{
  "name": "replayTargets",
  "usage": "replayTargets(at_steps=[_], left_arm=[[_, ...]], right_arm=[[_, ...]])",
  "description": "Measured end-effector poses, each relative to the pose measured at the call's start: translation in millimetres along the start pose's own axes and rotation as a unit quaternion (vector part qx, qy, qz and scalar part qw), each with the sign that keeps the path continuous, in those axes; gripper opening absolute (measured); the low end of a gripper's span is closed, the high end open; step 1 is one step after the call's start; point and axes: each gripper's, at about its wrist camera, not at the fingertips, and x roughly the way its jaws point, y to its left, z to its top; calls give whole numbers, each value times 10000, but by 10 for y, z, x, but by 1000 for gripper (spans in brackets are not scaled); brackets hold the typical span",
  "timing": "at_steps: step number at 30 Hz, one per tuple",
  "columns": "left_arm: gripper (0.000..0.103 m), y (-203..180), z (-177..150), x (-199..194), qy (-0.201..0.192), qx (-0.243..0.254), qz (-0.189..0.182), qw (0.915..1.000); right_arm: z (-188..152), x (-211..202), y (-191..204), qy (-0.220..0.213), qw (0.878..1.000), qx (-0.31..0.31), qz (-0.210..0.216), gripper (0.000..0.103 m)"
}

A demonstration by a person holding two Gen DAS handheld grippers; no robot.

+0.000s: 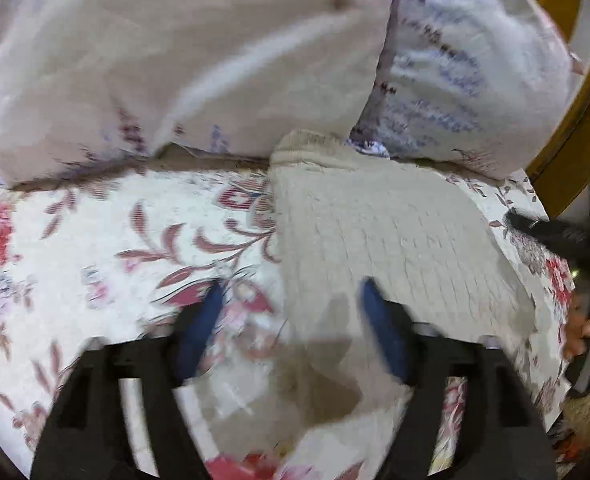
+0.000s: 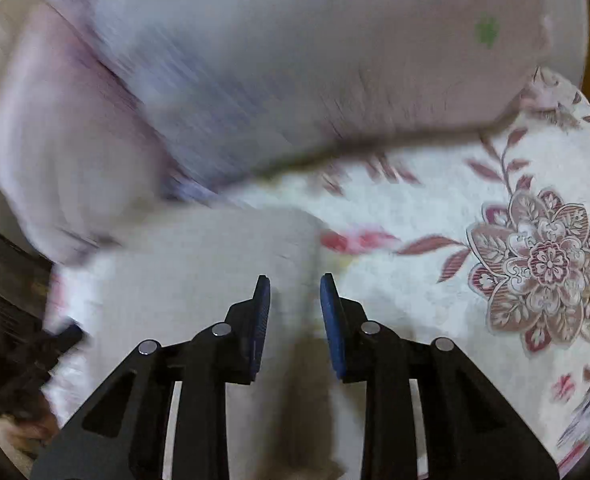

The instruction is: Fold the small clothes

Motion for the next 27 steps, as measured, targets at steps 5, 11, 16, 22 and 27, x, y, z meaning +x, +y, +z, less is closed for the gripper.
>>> replayTargets(at_steps=[5, 11, 16, 22, 27], left_arm=[[101, 233, -424, -429, -327, 125, 389, 9986], [101, 215, -647, -385, 84, 74, 243, 9996], [101, 70, -837, -241, 249, 176, 155, 9994], [101, 3, -943, -32, 535, 171, 220, 9982], [101, -75, -995, -4, 506, 363, 478, 9969]], right_arm=[[-430, 182, 467, 830, 9917, -754, 634, 71], [-497, 186, 561, 365, 9917, -605, -1072, 83], [-1035, -328, 546, -331, 9767, -1086, -1821, 102], [-1478, 67, 428, 450, 9739, -918, -2026, 102], [-1639, 146, 555, 473, 9648, -1362, -2200, 102]])
